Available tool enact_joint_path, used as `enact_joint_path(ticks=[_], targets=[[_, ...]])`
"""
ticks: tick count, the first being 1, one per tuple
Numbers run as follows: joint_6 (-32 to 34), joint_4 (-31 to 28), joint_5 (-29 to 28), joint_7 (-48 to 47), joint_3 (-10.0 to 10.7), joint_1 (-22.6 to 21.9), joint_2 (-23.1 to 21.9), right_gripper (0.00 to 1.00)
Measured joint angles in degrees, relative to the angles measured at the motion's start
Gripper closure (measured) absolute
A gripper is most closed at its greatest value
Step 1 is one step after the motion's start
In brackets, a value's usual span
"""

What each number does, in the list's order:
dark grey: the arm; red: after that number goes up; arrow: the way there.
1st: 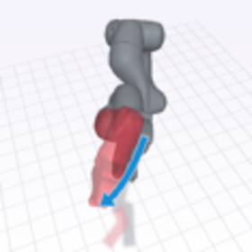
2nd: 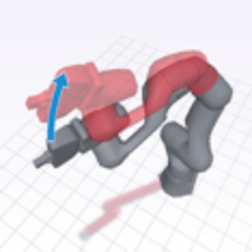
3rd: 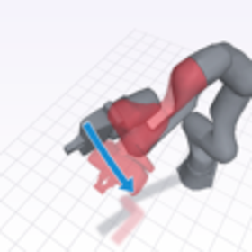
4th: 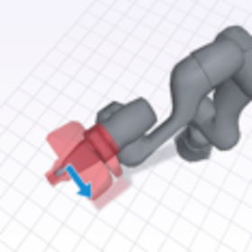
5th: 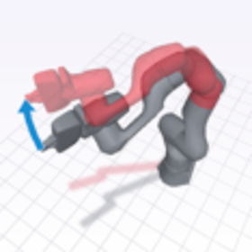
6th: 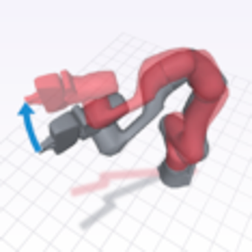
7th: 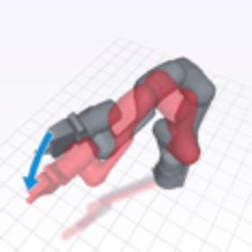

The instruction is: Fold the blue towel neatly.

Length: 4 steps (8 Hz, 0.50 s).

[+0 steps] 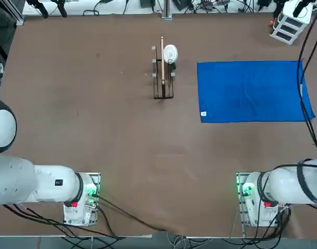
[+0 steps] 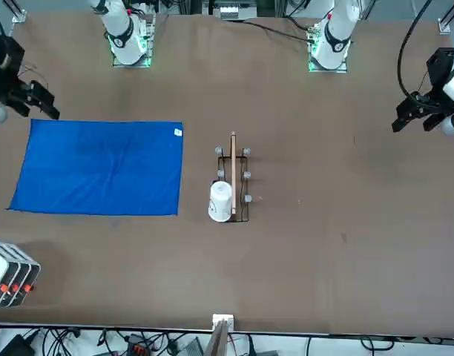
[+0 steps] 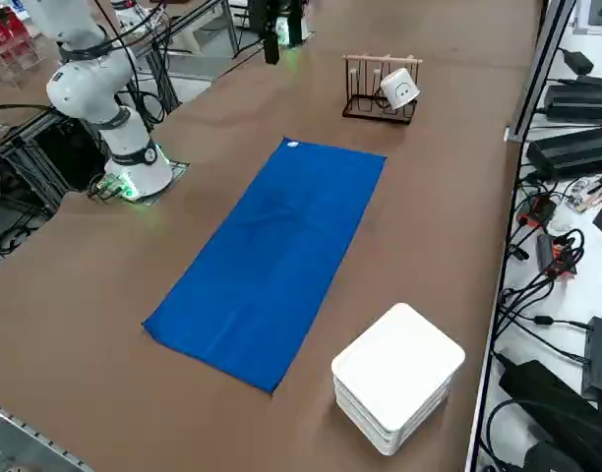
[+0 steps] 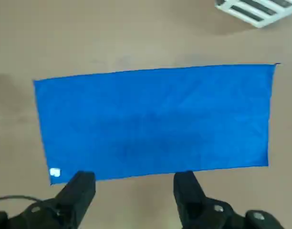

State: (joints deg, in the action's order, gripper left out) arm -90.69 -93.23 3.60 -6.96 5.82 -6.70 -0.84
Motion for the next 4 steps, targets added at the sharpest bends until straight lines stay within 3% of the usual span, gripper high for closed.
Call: enact_joint_path(ticks=[2, 4], targets=[[-3.40, -0.57, 0.56, -0.25, 1.70, 4.90, 3.75, 0.00], [-9.40, -4.13, 0.56, 1.41, 2.68, 13.62, 6.85, 0.00]])
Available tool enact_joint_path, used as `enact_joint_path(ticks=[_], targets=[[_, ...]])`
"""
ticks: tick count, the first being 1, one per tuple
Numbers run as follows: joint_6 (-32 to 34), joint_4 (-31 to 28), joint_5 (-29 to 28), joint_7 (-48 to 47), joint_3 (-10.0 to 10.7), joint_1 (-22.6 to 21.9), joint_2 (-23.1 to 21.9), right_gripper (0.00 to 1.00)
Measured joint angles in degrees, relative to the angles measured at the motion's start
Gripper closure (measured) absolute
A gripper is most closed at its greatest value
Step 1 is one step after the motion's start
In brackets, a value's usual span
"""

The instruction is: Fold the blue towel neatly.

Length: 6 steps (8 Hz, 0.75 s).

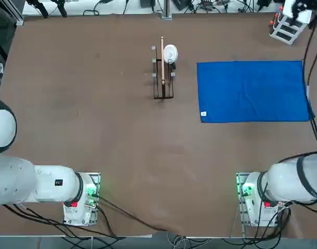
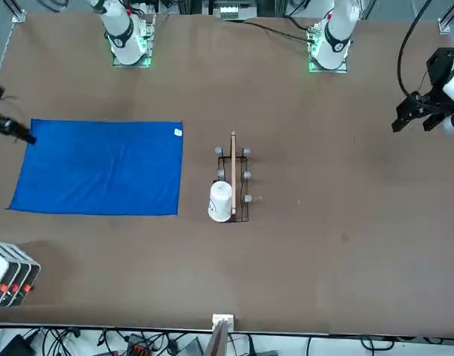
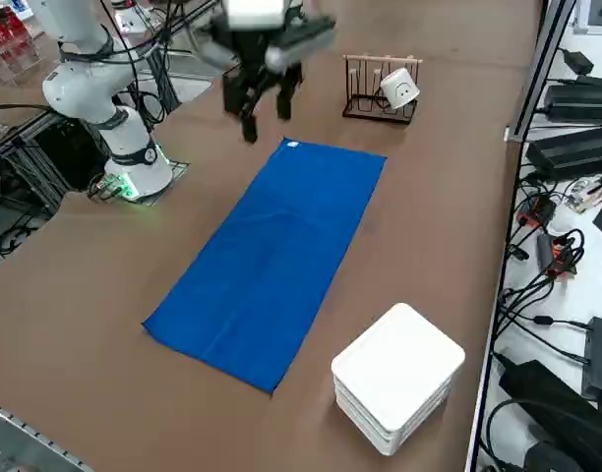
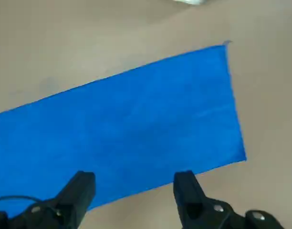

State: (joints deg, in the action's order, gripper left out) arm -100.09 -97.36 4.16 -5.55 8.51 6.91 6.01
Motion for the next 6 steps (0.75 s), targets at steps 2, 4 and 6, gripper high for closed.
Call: enact_joint_path(ticks=[2, 4, 6], targets=[[-8.47, -6.66, 0.00, 2.74, 0.24, 8.33, 1.77, 0.00], [-20.28, -16.28, 0.01, 7.81, 0.38, 16.54, 2.64, 0.00], [-27.40, -23.73, -0.49, 12.32, 0.46, 24.13, 3.73, 0.01]])
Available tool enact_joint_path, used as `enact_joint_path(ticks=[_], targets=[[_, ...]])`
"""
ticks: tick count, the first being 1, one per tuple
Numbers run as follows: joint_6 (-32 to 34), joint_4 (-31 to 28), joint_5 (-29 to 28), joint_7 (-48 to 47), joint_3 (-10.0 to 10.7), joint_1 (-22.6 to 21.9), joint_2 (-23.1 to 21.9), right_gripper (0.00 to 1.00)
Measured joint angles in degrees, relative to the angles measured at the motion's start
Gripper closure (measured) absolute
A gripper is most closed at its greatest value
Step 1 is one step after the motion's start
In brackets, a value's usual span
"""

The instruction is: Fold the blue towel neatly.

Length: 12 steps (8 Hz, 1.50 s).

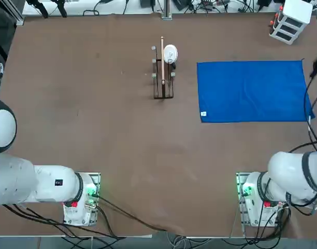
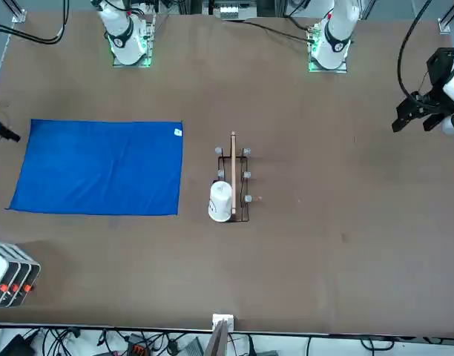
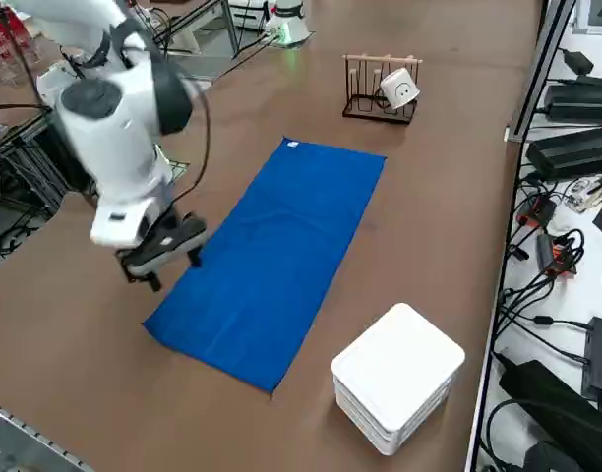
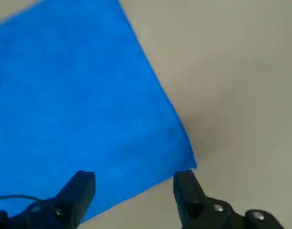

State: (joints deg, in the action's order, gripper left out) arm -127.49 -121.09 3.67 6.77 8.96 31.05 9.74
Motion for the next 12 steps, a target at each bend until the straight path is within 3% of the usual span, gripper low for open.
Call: enact_joint_path(ticks=[3, 12], targets=[[-0.80, -1.22, -5.64, 0.52, -0.11, 4.23, 3.39, 0.04], [-10.27, -1.31, -6.09, 5.62, -0.21, 9.78, 13.91, 0.04]])
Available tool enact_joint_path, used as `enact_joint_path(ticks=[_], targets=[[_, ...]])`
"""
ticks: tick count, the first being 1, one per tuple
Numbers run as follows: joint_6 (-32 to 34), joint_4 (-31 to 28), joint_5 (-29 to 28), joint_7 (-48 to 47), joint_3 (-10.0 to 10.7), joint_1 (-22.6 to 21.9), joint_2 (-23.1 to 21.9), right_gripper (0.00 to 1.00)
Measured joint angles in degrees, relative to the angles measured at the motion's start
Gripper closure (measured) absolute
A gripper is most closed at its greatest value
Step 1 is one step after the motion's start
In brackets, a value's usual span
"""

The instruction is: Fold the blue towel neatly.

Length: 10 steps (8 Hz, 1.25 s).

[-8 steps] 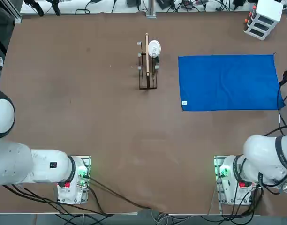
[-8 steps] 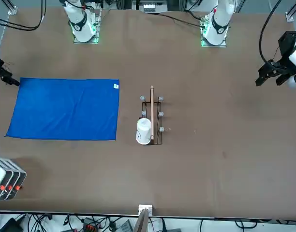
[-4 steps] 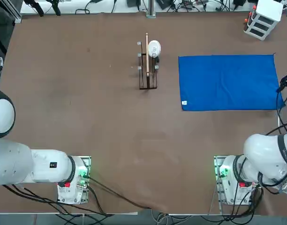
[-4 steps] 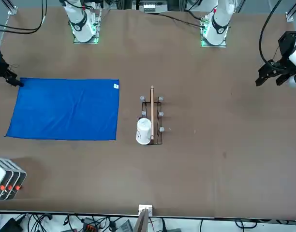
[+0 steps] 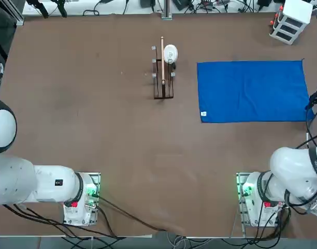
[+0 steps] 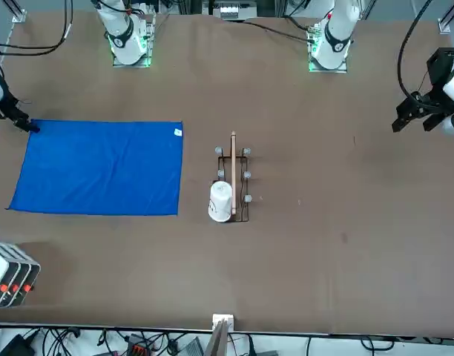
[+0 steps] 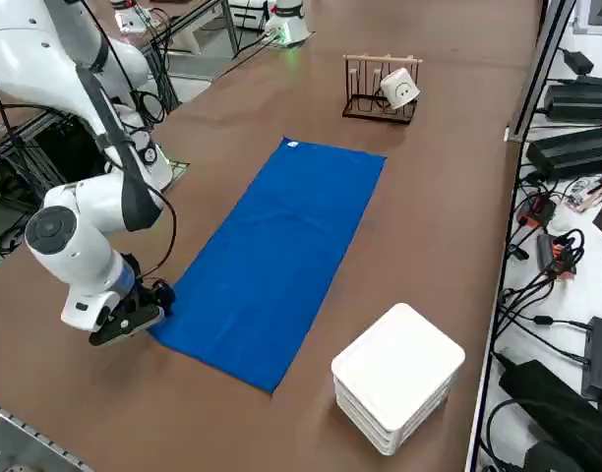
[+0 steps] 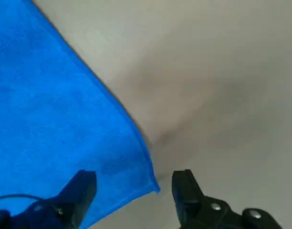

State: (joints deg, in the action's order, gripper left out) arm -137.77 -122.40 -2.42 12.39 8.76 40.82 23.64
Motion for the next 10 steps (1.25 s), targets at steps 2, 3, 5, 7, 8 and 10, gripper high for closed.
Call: enact_joint_path(ticks=[2, 3, 5, 7, 8, 10], targets=[[-0.21, 0.01, 0.00, 0.00, -0.11, 0.07, 0.78, 0.08], [-0.31, 0.01, -0.01, 0.00, -0.18, 0.09, 0.94, 0.15], [-0.34, 0.05, -0.01, 0.00, -0.24, 0.11, 0.93, 0.41], [-0.35, 0.08, -0.01, 0.00, -0.25, 0.13, 0.93, 0.58], [-0.35, 0.09, -0.01, 0.01, -0.25, 0.15, 0.93, 0.82], [-0.35, 0.34, -0.01, 0.54, -0.25, 0.55, 0.93, 0.93]])
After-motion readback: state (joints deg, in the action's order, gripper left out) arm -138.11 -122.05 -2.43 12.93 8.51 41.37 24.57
